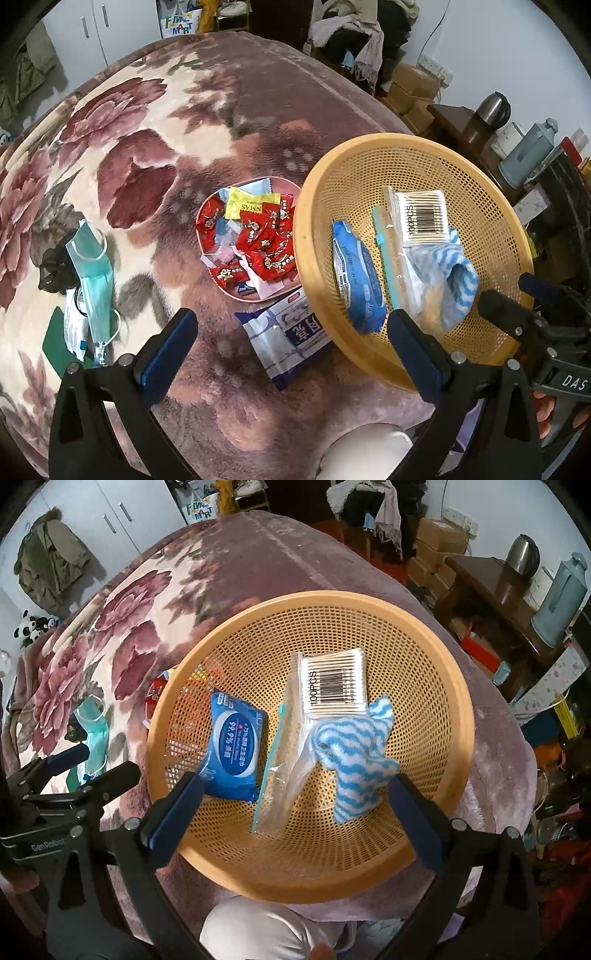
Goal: Organize soft objects
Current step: 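Move both tools back toward the green pad and mask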
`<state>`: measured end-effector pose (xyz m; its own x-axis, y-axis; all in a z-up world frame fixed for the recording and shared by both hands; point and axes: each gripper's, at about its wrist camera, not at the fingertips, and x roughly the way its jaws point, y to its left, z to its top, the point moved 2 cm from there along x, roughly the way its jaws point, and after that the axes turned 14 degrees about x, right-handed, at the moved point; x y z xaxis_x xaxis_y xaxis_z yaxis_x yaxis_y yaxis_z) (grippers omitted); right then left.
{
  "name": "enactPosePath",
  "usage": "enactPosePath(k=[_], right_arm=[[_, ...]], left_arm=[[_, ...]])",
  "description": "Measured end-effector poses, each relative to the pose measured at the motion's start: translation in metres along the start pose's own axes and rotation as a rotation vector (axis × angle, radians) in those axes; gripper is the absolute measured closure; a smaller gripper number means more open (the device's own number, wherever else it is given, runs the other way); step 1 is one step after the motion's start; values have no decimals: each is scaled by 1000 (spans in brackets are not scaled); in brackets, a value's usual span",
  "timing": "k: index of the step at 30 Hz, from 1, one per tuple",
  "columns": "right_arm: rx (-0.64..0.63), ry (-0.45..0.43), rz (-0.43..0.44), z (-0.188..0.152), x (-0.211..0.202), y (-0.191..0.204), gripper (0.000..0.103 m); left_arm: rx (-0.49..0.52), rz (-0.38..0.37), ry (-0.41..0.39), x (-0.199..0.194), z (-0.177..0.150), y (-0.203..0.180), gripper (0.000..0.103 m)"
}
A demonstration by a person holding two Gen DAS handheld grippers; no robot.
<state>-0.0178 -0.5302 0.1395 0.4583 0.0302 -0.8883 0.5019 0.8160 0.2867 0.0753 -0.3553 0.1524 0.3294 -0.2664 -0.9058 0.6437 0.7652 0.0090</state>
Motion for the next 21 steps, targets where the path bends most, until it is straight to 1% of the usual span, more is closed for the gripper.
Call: enactPosePath(k=[8,21], right_arm=[[-9,4,-12,-5,1,6,2],[-60,2,-11,-14,-1,31,2]], left_arm=[[-16,-2,-3,-2,-6,9,1],[-55,4,-11,-10,-24,30,0]])
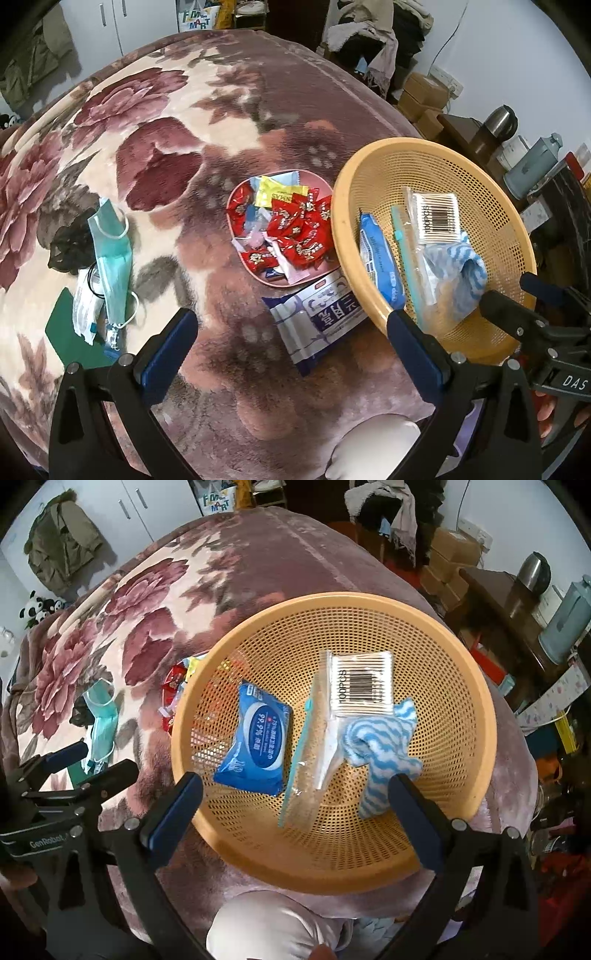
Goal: Organize soft objects
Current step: 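Move both tools back toward the green pad and mask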
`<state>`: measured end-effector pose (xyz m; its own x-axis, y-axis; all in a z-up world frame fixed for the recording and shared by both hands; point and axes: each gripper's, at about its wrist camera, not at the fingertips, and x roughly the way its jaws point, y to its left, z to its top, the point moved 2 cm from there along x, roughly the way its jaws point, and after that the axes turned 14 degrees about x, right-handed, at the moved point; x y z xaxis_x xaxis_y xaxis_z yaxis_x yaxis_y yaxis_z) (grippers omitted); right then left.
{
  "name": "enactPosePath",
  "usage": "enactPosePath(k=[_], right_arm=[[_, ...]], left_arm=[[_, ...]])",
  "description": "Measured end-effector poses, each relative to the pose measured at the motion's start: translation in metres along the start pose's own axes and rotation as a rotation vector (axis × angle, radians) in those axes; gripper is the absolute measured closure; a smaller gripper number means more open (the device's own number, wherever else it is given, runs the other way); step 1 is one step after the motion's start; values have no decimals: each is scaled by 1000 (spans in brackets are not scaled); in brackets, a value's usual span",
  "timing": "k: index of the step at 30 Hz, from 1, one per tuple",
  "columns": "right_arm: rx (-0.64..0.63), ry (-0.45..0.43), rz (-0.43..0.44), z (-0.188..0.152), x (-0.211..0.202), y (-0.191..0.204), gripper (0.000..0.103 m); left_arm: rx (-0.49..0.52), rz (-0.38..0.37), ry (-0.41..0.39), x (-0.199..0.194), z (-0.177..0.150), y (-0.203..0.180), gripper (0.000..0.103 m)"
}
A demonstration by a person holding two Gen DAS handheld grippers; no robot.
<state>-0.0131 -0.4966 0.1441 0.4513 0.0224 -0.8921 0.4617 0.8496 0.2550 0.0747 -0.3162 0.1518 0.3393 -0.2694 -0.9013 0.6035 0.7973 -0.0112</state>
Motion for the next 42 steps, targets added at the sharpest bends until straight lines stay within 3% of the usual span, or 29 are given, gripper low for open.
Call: enactPosePath(k=[12,42], right_arm=[[-39,11,-15,-9,4,20,2],[-213,69,-12,-43,32,124,2]], left_arm=[[-43,-1,-3,-3,-18,23,0],[-227,19,11,-3,-86,127,1]])
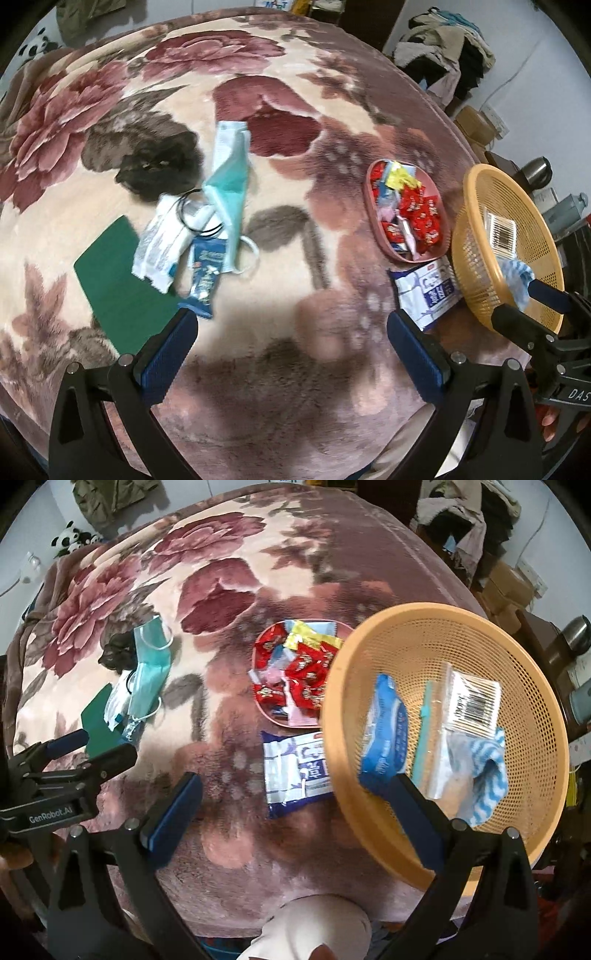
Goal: Organize soft objects
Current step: 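Move both tools back toward the green pad and mask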
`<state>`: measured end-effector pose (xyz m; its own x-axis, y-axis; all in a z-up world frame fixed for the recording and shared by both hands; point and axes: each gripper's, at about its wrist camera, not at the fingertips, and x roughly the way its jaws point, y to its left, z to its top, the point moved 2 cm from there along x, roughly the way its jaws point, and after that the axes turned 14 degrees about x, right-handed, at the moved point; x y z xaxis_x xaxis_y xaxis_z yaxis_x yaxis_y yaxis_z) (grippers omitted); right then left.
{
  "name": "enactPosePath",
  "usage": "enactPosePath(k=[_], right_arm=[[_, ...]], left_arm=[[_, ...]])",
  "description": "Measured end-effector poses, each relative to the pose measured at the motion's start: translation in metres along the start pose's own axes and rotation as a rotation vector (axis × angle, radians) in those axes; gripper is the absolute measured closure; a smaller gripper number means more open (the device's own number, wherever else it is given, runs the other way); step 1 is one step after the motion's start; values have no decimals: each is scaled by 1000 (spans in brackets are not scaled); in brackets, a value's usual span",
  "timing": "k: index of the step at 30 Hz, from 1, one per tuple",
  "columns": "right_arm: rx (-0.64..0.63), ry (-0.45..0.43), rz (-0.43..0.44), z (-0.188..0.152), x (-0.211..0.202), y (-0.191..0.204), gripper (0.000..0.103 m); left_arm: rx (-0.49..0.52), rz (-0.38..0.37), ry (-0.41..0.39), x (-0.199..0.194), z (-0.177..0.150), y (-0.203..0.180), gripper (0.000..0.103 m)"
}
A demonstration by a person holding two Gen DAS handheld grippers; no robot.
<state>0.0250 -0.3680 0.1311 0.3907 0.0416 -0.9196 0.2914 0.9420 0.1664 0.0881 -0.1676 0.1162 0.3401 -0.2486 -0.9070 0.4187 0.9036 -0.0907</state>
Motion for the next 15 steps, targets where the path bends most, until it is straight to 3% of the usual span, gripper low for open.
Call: enactPosePath(k=[15], right_arm=[[-84,38,17,-9,19,56,2]], left_arm=[[-109,15,5,-3,-27,66,1]])
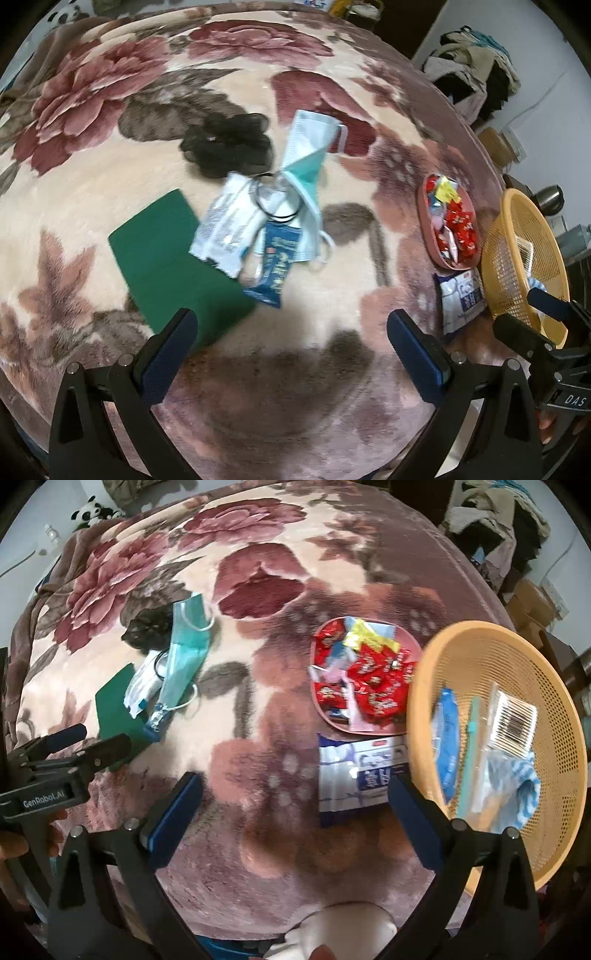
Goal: Organize soft objects
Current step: 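Move both tools back toward the green pad and mask, then grasp the green scouring pad with the left tool and lift it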
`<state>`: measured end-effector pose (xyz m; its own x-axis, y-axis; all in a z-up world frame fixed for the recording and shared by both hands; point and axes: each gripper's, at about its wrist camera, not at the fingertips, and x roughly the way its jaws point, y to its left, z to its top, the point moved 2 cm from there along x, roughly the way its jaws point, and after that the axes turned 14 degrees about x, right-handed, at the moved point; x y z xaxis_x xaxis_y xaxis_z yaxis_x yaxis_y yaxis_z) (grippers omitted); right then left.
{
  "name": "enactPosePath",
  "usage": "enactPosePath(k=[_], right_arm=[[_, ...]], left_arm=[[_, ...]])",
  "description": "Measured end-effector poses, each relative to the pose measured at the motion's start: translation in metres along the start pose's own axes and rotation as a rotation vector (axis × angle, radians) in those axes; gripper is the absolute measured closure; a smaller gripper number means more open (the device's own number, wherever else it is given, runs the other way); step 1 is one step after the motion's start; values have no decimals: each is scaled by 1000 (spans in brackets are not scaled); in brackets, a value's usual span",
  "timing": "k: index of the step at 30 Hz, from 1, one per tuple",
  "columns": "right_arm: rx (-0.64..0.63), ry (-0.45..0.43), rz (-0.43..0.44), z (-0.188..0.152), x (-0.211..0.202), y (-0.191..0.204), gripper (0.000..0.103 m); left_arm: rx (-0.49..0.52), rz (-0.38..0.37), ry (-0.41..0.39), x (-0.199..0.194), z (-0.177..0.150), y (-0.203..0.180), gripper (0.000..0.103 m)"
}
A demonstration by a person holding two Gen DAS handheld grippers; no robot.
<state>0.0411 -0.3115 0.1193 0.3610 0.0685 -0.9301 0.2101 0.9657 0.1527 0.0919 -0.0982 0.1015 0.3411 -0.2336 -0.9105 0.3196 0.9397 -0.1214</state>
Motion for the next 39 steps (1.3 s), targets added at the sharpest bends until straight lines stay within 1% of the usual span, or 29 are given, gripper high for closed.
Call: enactPosePath(k=[7,12,22,29,33,35,39], right_arm=[[-34,28,7,0,16,24,2],[-55,54,11,1,32,41,2],[-95,93,28,2,57,72,2],[-106,118,44,-4,68,80,2],[-100,128,52,-6,72,78,2],[-95,133,60,-7,74,76,2],[-84,141,76,-8,76,70,2]], left_arm=[[-62,18,14,8,-12,37,1],[-107,18,26,17,-20,62,1],[-185,24,49,36,-33,101,1],[-232,12,55,54,-34,104,1],[-254,34,49,66,-27,97,1],[-264,55,52,70,-23,93,1],[-269,140,48,78,-12,83,1]])
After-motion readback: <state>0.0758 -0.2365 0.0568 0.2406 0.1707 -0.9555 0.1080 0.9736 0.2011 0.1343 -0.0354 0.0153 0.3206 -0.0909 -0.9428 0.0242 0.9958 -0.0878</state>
